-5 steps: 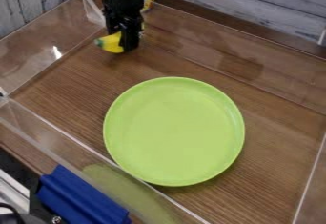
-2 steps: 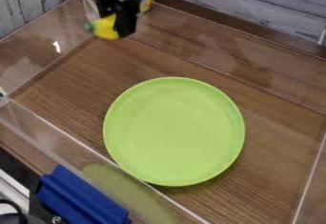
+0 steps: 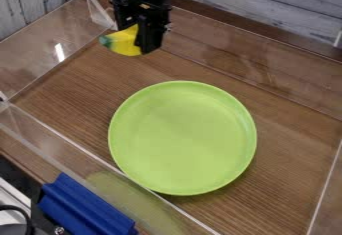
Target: Put the banana on top of the green plate
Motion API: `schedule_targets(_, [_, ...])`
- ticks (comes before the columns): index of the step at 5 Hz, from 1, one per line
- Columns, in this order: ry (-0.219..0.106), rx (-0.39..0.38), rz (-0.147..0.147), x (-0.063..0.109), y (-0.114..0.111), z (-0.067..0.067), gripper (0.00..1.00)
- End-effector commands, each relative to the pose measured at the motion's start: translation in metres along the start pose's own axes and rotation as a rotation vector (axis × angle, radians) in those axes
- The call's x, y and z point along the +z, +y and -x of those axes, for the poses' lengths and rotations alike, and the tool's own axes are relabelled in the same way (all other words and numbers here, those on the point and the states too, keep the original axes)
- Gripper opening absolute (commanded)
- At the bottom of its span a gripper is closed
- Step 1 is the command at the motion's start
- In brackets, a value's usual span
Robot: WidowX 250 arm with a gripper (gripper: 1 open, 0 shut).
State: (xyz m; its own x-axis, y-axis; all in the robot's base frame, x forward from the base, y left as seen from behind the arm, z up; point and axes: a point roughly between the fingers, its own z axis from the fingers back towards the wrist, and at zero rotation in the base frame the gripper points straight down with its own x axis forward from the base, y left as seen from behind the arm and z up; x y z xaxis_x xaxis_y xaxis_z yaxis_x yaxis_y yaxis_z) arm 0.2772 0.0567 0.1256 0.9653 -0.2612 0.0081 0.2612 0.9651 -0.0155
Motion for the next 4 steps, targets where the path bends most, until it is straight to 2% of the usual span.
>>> schedule_targets(1, [-0.037, -0.002, -0.002, 0.013, -0.027, 0.011, 0.0])
schedule_targets(2, [-0.038, 0.012, 0.006, 0.012, -0.045, 0.019, 0.0])
schedule_targets(4, [-0.037, 0.035, 0.01, 0.006, -0.066, 0.026, 0.0])
